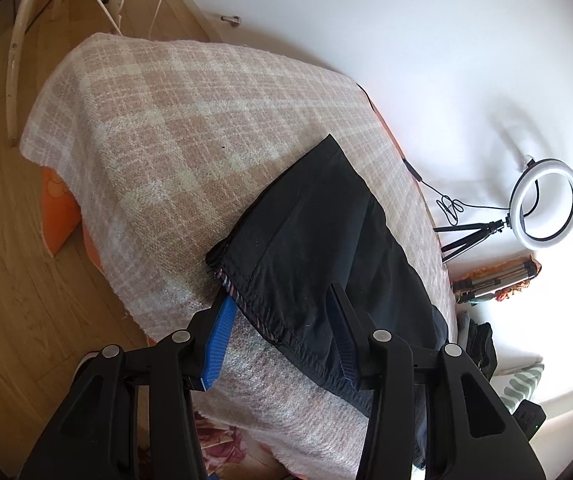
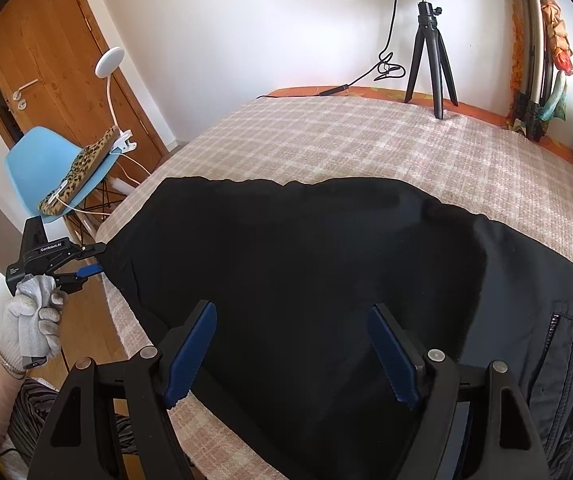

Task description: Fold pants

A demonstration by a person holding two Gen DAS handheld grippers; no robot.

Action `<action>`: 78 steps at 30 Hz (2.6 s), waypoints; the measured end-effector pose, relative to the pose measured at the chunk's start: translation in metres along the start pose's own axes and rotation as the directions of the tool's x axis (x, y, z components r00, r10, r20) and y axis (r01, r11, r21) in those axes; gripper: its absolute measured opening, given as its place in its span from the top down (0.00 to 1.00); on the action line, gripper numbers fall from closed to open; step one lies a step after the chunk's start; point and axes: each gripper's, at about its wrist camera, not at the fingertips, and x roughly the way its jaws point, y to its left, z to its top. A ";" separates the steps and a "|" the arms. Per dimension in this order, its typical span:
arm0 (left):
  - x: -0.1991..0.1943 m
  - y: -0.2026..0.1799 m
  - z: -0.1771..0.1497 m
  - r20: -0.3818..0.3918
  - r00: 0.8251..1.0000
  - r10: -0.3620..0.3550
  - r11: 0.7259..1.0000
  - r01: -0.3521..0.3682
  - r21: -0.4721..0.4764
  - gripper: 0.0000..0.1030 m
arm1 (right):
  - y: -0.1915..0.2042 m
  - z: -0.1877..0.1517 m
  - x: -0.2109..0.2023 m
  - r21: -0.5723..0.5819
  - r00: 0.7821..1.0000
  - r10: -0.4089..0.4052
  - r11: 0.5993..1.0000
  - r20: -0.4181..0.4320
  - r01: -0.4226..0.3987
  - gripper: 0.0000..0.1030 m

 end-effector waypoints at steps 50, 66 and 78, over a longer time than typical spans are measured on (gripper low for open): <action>0.021 -0.111 -0.069 0.212 0.969 0.126 0.723 -0.236 0.650 0.68 | 0.167 0.160 0.214 -0.020 0.895 0.219 0.969 -0.388 -0.246 0.98; 0.022 -0.131 -0.082 0.119 0.992 -0.030 0.707 -0.063 0.704 0.89 | 0.141 0.165 0.183 0.013 0.918 0.225 0.972 -0.325 -0.234 0.98; 0.008 -0.177 -0.121 -0.001 0.985 -0.174 0.637 0.114 0.762 0.91 | 0.087 0.155 0.104 0.053 0.963 0.175 0.984 -0.203 -0.168 0.99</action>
